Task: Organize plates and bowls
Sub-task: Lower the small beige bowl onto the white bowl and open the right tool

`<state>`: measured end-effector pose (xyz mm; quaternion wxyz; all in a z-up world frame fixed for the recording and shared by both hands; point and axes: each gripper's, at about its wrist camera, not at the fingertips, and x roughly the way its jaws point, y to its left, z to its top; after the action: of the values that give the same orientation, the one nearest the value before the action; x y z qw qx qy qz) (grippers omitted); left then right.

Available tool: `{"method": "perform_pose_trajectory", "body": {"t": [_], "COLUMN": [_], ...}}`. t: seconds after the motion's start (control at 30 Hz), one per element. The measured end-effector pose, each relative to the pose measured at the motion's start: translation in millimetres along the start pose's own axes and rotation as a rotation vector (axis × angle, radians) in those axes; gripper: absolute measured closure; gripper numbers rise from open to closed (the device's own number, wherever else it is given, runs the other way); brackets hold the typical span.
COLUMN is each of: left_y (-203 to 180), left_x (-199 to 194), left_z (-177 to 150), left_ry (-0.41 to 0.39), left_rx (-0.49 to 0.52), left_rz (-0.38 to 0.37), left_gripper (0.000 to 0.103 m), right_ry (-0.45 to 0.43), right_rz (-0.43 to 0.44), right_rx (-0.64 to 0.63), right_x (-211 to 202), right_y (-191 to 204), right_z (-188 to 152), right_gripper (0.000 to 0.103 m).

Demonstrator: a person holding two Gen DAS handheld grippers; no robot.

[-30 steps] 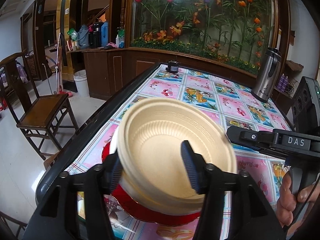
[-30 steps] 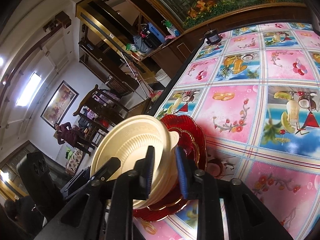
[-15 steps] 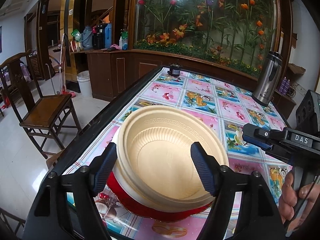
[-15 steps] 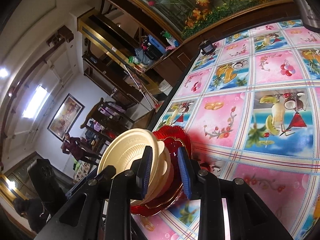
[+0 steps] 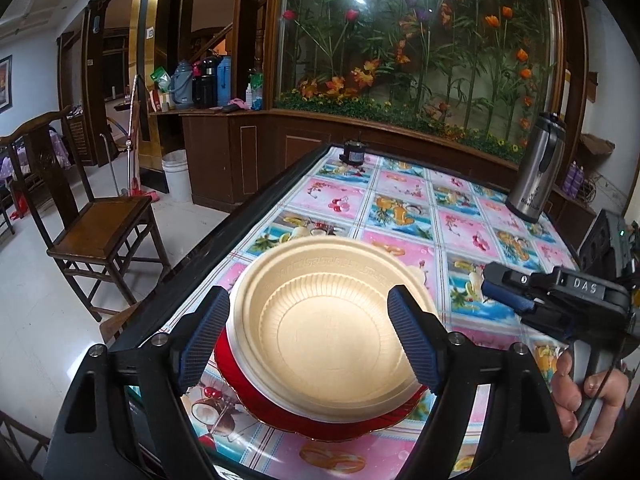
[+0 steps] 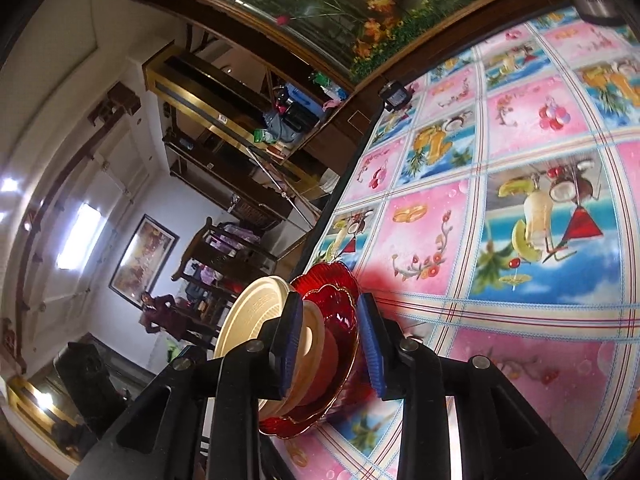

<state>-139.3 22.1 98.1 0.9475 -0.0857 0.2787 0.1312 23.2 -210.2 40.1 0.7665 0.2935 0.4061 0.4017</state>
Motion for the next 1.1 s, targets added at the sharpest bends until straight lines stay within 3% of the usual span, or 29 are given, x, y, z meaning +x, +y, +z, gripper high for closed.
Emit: {"method": "perform_pose_trajectory", "body": {"t": [0.6, 1.1], "left_y": [10, 34], "left_x": [-20, -16], "left_z": [11, 8], "left_ry": [-0.068, -0.053], "left_rx": [-0.029, -0.078], "left_rz": [-0.001, -0.008], "left_gripper": [0.021, 0.021], "right_ry": [-0.008, 0.021], "right_rz": [-0.022, -0.066], "right_rx": [0.025, 0.029], "right_x": [-4, 6], "right_y": [-9, -14], "right_z": [-1, -5], "right_gripper": [0.072, 0.072]}}
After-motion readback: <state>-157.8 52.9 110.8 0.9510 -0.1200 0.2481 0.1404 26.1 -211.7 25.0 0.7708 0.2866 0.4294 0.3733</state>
